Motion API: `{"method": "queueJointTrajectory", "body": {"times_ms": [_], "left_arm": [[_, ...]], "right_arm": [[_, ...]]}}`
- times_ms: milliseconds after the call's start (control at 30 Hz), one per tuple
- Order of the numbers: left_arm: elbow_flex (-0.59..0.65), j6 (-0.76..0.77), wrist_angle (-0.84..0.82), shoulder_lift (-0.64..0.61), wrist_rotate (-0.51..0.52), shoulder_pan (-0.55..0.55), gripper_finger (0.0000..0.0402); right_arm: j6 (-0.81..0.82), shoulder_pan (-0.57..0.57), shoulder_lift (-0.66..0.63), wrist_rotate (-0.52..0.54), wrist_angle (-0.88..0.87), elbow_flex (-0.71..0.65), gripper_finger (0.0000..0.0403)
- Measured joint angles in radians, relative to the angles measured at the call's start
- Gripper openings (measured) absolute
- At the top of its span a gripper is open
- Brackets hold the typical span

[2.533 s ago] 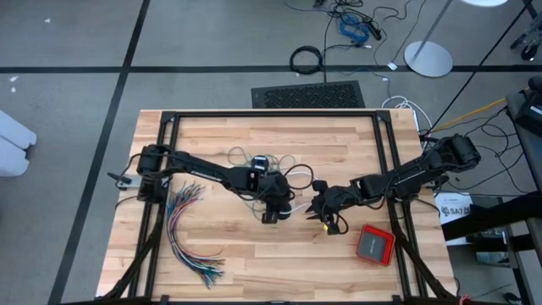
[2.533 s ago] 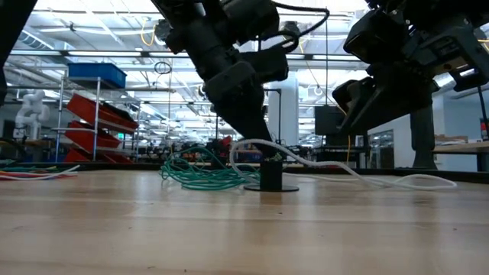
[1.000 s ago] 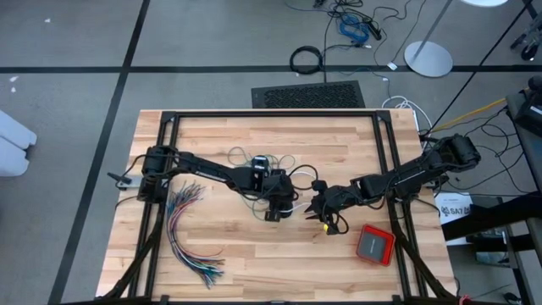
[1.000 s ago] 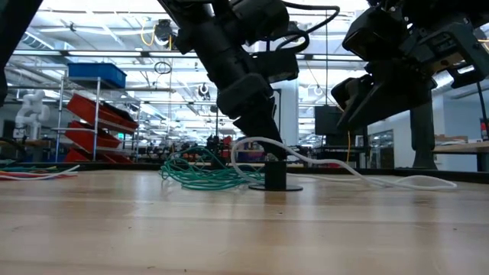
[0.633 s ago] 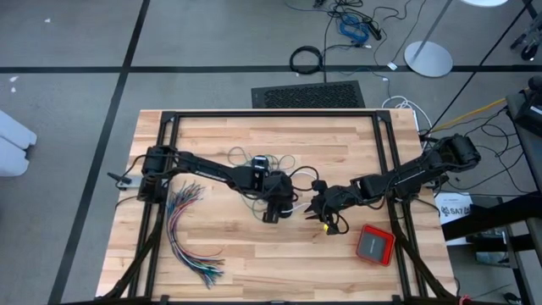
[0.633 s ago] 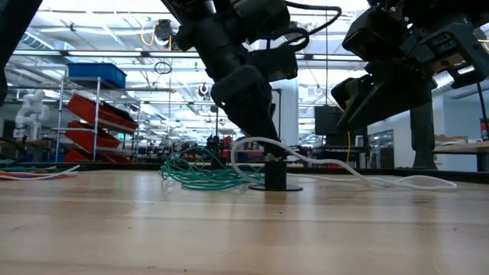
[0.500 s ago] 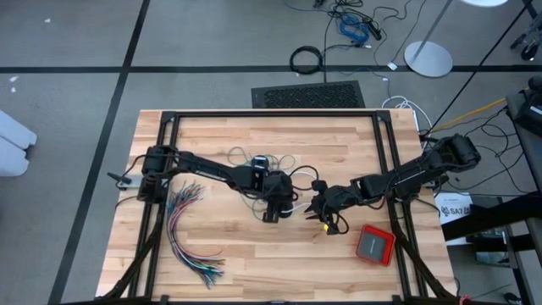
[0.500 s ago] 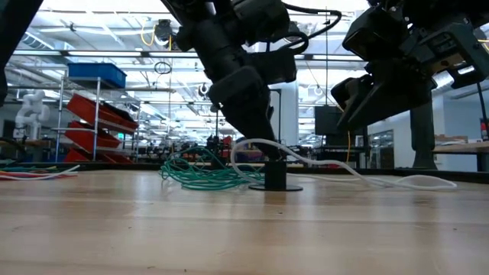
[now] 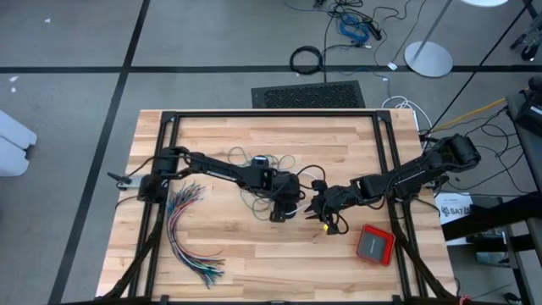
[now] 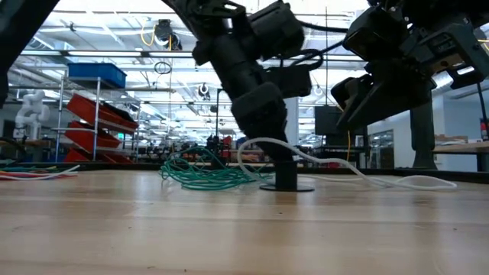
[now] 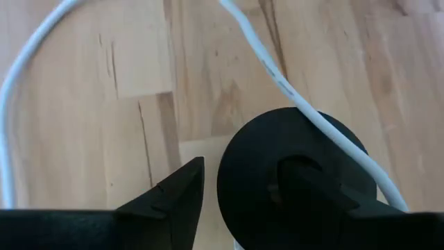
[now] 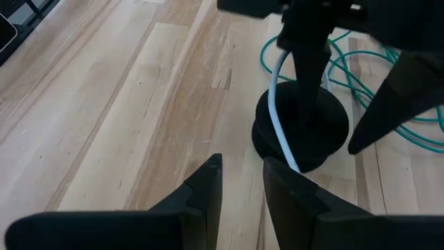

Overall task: Coil cords
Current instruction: Coil the white wire onto the spool

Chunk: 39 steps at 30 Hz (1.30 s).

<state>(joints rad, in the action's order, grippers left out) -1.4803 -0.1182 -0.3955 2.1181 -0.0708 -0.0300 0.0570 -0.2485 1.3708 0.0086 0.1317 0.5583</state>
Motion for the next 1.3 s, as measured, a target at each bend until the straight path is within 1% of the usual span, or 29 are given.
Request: {"method": "queueJointTrajectory", "body": {"times_ms": [100,233,300,467,533,633,667,867,967,1067,1167,1300], "left_arm": [[-0.051,-0.023,-0.057,0.013,0.018,0.000,0.0192],[-0.095,-0.069,-0.125,0.016,0.086,0.001,0.0186],[-0.096,-0.075,-0.136,0.016,0.089,0.001,0.0170],[-0.098,-0.076,-0.152,0.023,0.082,0.005,0.0110],[-0.099,-0.084,-0.149,0.023,0.078,0.005,0.0095],[-0.099,-0.089,-0.141,0.023,0.075,0.004,0.0095],[-0.099,-0.090,-0.139,0.023,0.075,0.003,0.0101],[-0.099,-0.083,-0.121,0.039,0.076,0.001,0.0184],[-0.101,-0.073,-0.101,0.052,0.074,0.001,0.0202],[-0.100,-0.071,-0.096,0.053,0.078,0.001,0.0195],[-0.105,-0.070,-0.095,0.053,0.078,0.001,0.0171],[-0.130,-0.073,-0.134,0.055,0.087,-0.001,0.0133]], "right_arm": [[0.000,0.000,0.000,0.000,-0.001,0.000,0.0093],[-0.001,0.000,0.000,0.000,-0.003,0.000,0.0093],[-0.001,0.000,0.000,0.000,-0.004,0.000,0.0093],[-0.003,0.000,0.000,-0.001,-0.005,0.000,0.0093],[-0.004,0.000,0.000,-0.001,-0.005,0.000,0.0093],[-0.002,0.000,0.000,-0.001,-0.005,0.000,0.0093],[-0.002,0.000,0.000,-0.001,-0.003,0.000,0.0093],[0.010,-0.002,0.000,-0.002,-0.003,0.000,0.0093],[0.010,-0.002,0.000,-0.004,-0.002,0.000,0.0093],[0.010,-0.002,0.000,-0.004,-0.002,0.000,0.0093],[0.010,-0.002,0.000,-0.003,-0.002,0.000,0.0093],[0.010,-0.002,0.000,-0.003,-0.003,0.000,0.0093]]}}
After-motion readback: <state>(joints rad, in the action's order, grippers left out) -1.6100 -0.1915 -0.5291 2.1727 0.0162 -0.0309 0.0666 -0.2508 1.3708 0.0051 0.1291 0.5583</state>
